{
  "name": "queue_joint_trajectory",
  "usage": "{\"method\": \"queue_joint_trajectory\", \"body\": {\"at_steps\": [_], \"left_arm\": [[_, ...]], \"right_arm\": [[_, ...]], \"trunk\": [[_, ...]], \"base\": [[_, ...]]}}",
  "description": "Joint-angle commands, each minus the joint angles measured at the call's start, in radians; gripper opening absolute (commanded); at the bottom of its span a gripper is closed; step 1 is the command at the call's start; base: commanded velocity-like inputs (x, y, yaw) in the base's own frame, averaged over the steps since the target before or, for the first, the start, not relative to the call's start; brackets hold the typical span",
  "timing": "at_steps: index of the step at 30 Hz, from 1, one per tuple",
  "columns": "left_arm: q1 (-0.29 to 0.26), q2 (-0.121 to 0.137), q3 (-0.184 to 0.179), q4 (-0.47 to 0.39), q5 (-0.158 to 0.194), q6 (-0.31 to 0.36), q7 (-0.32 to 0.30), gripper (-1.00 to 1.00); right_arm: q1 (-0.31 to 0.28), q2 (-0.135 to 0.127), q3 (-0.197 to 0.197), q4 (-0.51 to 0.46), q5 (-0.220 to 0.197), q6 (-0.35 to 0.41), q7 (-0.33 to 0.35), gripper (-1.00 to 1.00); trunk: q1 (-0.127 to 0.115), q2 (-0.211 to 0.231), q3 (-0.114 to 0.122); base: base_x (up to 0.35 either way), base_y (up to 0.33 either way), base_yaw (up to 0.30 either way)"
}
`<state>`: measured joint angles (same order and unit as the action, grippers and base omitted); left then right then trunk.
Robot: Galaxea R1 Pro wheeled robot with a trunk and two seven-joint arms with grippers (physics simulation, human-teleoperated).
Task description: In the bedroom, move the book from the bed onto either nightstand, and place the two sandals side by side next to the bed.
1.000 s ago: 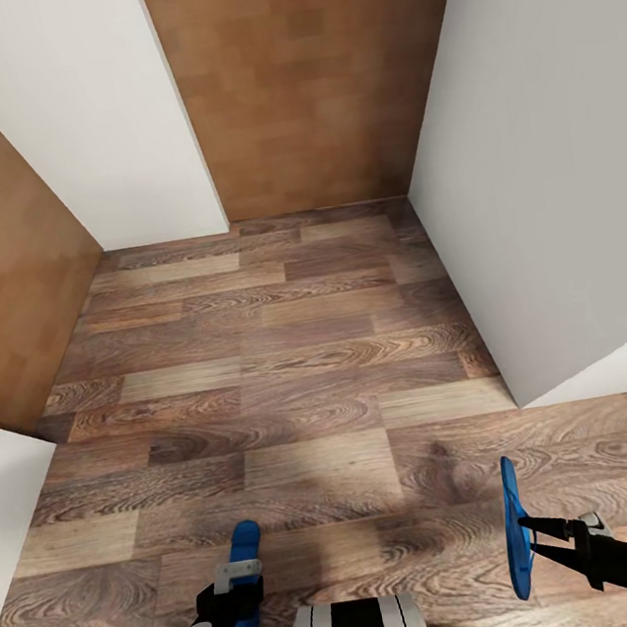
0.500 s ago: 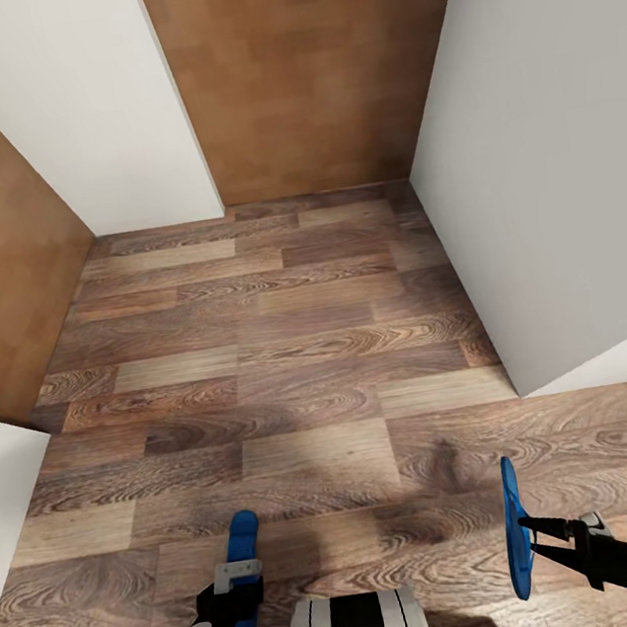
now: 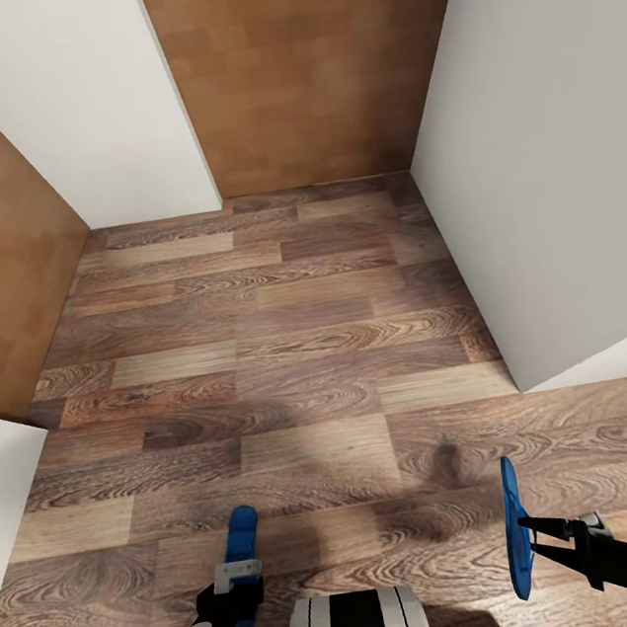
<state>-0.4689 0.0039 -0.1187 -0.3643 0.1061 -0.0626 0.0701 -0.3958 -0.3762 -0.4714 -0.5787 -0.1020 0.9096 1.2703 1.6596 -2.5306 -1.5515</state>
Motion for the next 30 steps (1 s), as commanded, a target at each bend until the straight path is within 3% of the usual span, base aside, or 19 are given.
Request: {"method": "queue_joint_trajectory", "body": {"at_steps": [1,5,6,24,30], "left_arm": [[0.0,0.001,-0.009,0.001,0.011,-0.004,0.007,1.0],[0.0,0.001,-0.009,0.001,0.011,-0.003,0.007,1.0],[0.0,0.001,-0.008,0.001,0.011,-0.003,0.007,-1.0],[0.0,0.001,-0.009,0.001,0.011,-0.003,0.007,-1.0],[0.0,-0.001,-0.009,0.001,0.011,-0.002,0.007,-1.0]], "right_arm": [[0.0,0.0,-0.001,0.0,-0.002,0.006,0.001,-1.0],[-0.001,0.0,-0.001,0.0,-0.002,0.006,0.001,-1.0],[0.0,0.0,-0.001,0.0,-0.002,0.006,0.001,-1.0],[0.0,-0.001,-0.001,0.0,-0.002,0.006,0.001,-1.0],[0.0,0.0,-0.001,0.0,-0.002,0.006,0.002,-1.0]], "trunk": [[0.0,0.0,0.0],[0.0,0.0,0.0],[0.0,0.0,0.0],[0.0,0.0,0.0],[-0.002,0.001,0.019]], "base": [[0.0,0.0,0.0],[0.0,0.0,0.0],[0.0,0.0,0.0],[0.0,0.0,0.0],[0.0,0.0,0.0]]}}
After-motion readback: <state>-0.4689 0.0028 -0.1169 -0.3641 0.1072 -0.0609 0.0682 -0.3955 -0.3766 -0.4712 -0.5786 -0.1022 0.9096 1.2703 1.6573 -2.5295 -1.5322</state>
